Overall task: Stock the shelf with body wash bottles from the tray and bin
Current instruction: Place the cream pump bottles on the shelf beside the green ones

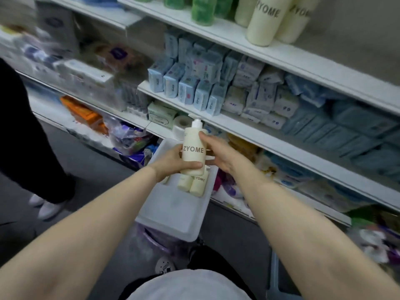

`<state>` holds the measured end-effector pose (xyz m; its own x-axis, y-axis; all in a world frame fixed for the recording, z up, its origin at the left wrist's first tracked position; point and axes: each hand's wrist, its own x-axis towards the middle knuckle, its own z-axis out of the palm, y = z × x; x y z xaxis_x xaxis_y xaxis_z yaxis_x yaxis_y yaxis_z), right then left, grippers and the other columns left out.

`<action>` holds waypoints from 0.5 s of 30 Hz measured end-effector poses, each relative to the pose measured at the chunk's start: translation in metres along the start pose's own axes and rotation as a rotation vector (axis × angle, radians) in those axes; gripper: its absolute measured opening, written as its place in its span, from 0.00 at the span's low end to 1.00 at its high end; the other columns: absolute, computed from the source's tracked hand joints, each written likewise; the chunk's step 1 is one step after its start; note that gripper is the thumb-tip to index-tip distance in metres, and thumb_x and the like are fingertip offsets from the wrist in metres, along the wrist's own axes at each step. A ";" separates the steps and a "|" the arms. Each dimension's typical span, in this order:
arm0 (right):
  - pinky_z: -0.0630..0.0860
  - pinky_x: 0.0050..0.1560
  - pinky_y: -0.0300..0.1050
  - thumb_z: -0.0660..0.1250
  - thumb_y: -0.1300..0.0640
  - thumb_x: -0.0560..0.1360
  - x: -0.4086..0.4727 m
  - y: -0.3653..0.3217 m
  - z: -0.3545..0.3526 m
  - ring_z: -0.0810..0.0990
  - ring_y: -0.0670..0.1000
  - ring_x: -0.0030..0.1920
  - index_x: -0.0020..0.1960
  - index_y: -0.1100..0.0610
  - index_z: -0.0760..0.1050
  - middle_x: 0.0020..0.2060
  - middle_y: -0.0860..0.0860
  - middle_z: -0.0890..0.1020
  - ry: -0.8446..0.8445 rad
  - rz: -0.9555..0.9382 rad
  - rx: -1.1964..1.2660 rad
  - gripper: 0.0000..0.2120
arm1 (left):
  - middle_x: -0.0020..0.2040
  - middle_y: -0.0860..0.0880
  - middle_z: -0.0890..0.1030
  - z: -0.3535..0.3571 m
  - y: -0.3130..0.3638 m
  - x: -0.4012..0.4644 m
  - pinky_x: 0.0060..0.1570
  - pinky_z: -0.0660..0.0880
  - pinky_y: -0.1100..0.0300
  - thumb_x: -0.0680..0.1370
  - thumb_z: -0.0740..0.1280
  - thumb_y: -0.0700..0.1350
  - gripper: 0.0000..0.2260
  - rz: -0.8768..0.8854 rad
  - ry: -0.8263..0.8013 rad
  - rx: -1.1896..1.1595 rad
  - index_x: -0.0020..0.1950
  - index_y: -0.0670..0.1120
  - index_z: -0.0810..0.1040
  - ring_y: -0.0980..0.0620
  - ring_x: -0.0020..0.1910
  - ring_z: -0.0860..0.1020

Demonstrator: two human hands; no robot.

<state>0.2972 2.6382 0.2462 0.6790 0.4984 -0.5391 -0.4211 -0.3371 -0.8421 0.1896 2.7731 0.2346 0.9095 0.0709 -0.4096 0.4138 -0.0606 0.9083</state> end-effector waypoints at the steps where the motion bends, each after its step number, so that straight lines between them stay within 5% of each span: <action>1: 0.79 0.59 0.59 0.67 0.43 0.78 -0.006 -0.006 -0.004 0.82 0.54 0.57 0.68 0.55 0.73 0.58 0.53 0.83 0.016 -0.013 -0.007 0.23 | 0.58 0.52 0.79 0.004 0.008 0.000 0.45 0.78 0.66 0.70 0.77 0.46 0.31 0.023 0.006 0.016 0.69 0.48 0.69 0.58 0.55 0.79; 7: 0.80 0.55 0.56 0.69 0.46 0.78 -0.047 -0.054 -0.042 0.83 0.54 0.55 0.65 0.54 0.74 0.57 0.53 0.83 0.101 -0.141 0.015 0.19 | 0.55 0.53 0.80 0.026 0.065 0.007 0.52 0.78 0.58 0.66 0.80 0.49 0.33 0.190 0.054 0.117 0.67 0.48 0.70 0.55 0.54 0.79; 10: 0.80 0.53 0.53 0.74 0.48 0.74 -0.068 -0.086 -0.067 0.82 0.52 0.57 0.70 0.54 0.70 0.61 0.52 0.81 0.155 -0.244 -0.013 0.28 | 0.57 0.52 0.80 0.036 0.103 0.018 0.56 0.78 0.52 0.61 0.81 0.56 0.38 0.296 0.079 0.171 0.67 0.50 0.71 0.53 0.56 0.79; 15: 0.82 0.47 0.51 0.75 0.49 0.73 -0.096 -0.141 -0.112 0.84 0.52 0.55 0.68 0.54 0.72 0.60 0.53 0.82 0.201 -0.395 -0.034 0.27 | 0.59 0.53 0.79 0.060 0.173 0.032 0.59 0.77 0.53 0.65 0.80 0.53 0.34 0.450 0.083 0.189 0.67 0.49 0.71 0.54 0.57 0.78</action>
<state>0.3584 2.5486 0.4189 0.8886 0.4305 -0.1584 -0.0879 -0.1792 -0.9799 0.2927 2.7055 0.3732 0.9966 0.0748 0.0346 -0.0122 -0.2820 0.9593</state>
